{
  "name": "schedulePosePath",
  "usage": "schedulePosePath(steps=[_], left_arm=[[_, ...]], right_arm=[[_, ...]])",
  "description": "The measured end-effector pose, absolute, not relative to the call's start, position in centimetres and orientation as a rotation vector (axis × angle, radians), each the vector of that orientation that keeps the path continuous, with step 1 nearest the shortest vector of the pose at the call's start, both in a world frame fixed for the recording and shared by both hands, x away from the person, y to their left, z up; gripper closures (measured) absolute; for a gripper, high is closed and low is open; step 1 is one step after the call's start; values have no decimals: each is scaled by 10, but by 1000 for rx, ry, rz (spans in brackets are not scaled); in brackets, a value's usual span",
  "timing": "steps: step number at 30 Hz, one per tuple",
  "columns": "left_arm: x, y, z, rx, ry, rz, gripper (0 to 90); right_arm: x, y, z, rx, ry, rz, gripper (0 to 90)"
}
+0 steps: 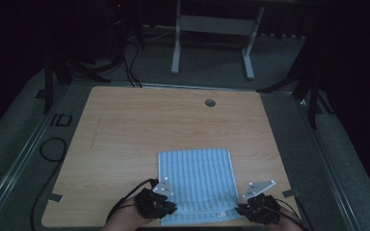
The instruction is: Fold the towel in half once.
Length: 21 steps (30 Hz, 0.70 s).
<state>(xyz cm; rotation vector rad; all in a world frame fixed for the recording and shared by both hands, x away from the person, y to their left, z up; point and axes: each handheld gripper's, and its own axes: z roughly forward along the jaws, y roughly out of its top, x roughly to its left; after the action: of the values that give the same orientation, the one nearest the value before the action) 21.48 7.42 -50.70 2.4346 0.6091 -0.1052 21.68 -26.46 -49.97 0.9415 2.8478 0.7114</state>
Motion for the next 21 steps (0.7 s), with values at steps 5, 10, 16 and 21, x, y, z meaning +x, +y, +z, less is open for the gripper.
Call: schedulePosePath(steps=[5,10,16,21], left_arm=[[218,76,-516,2454,648,-116,586],[230,85,-510,2424,692,-77,497],[251,96,-508,2392,728,-37,426],[268,103,-511,2396,768,15,429]], right_arm=[[216,-270,-503,962,2870,678,664],[224,-277,-492,959,2831,677,651],[256,-277,-488,942,2773,691,619],[282,-272,-488,938,2751,681,616]])
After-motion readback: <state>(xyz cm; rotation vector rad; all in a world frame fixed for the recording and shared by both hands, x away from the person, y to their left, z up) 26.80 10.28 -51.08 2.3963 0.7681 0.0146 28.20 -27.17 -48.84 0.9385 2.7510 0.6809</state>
